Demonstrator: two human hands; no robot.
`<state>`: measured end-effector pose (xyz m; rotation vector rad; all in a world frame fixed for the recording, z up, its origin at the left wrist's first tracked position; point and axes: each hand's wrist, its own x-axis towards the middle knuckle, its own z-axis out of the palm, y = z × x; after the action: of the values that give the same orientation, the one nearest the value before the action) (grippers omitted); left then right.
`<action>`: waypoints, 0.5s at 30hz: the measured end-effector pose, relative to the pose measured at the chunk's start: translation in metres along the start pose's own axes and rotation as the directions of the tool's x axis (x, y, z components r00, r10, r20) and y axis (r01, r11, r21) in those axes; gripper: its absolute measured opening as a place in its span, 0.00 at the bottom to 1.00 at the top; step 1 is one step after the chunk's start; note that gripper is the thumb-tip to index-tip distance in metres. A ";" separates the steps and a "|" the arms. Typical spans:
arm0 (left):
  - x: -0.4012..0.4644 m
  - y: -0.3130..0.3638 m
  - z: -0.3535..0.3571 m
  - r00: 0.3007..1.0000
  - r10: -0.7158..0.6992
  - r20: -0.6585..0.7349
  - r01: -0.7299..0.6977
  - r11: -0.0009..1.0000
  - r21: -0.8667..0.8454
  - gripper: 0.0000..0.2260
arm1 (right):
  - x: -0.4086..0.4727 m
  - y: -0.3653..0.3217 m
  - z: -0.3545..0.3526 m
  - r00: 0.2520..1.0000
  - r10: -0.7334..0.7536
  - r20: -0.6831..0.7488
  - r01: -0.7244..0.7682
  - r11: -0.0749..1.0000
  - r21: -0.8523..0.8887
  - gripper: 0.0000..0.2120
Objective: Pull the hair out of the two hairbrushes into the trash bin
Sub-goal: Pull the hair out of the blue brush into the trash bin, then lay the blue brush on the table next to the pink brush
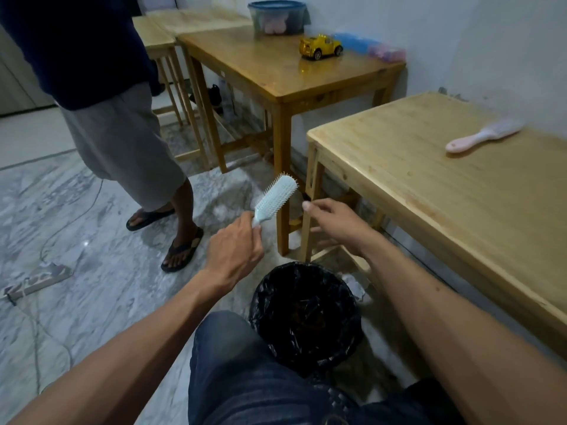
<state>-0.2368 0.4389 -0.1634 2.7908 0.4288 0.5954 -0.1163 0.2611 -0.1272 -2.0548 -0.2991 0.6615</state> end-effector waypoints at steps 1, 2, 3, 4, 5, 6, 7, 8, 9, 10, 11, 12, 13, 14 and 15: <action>0.002 0.005 -0.004 1.000 0.012 -0.011 -0.012 1.000 -0.020 0.13 | -0.001 -0.010 -0.003 1.000 -0.013 0.014 0.013 0.998 0.055 0.29; 0.004 0.011 -0.008 0.999 0.024 -0.023 -0.025 0.999 -0.042 0.13 | -0.002 -0.021 -0.005 0.999 -0.033 0.019 0.031 0.995 0.090 0.29; 0.007 0.018 -0.011 0.999 0.037 -0.034 -0.039 0.997 -0.062 0.13 | -0.004 -0.031 -0.007 0.998 -0.054 0.010 0.052 0.992 0.117 0.29; 0.011 0.025 -0.014 0.998 0.048 -0.044 -0.051 0.995 -0.085 0.13 | -0.006 -0.040 -0.009 0.997 -0.080 -0.011 0.080 0.986 0.145 0.28; 0.016 0.032 -0.017 0.997 0.055 -0.053 -0.060 0.992 -0.110 0.12 | -0.007 -0.048 -0.011 0.994 -0.103 -0.045 0.109 0.978 0.178 0.26; 0.021 0.039 -0.020 0.996 0.061 -0.066 -0.070 0.989 -0.133 0.12 | -0.008 -0.054 -0.014 0.989 -0.118 -0.088 0.135 0.967 0.219 0.24; 0.027 0.045 -0.022 0.994 0.070 -0.078 -0.082 0.985 -0.150 0.11 | -0.007 -0.058 -0.017 0.984 -0.121 -0.132 0.153 0.951 0.269 0.22; 0.033 0.052 -0.024 0.993 0.079 -0.089 -0.093 0.982 -0.163 0.10 | -0.006 -0.061 -0.022 0.979 -0.111 -0.170 0.162 0.930 0.329 0.21; 0.040 0.060 -0.026 0.992 0.086 -0.096 -0.102 0.979 -0.178 0.10 | -0.005 -0.064 -0.028 0.976 -0.093 -0.197 0.164 0.907 0.388 0.20; 0.046 0.068 -0.027 0.990 0.094 -0.102 -0.113 0.973 -0.200 0.10 | -0.006 -0.066 -0.035 0.973 -0.080 -0.215 0.171 0.880 0.443 0.18; 0.053 0.076 -0.029 0.989 0.103 -0.107 -0.125 0.967 -0.224 0.10 | -0.006 -0.068 -0.044 0.969 -0.071 -0.237 0.180 0.859 0.479 0.16; 0.060 0.086 -0.029 0.987 0.115 -0.110 -0.139 0.959 -0.246 0.10 | -0.007 -0.069 -0.053 0.963 -0.062 -0.264 0.193 0.841 0.505 0.14; 0.067 0.096 -0.030 0.985 0.132 -0.111 -0.157 0.952 -0.264 0.10 | -0.010 -0.071 -0.065 0.953 -0.054 -0.297 0.209 0.829 0.519 0.12; 0.074 0.108 -0.030 0.982 0.153 -0.110 -0.178 0.942 -0.284 0.11 | -0.014 -0.072 -0.077 0.943 -0.045 -0.330 0.226 0.815 0.534 0.09; 0.081 0.120 -0.030 0.979 0.176 -0.106 -0.200 0.930 -0.307 0.12 | -0.017 -0.072 -0.090 0.931 -0.031 -0.364 0.239 0.805 0.543 0.07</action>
<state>-0.1512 0.3607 -0.0715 2.5203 0.0679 0.7431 -0.0764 0.2291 -0.0225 -1.4940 -0.0285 0.2461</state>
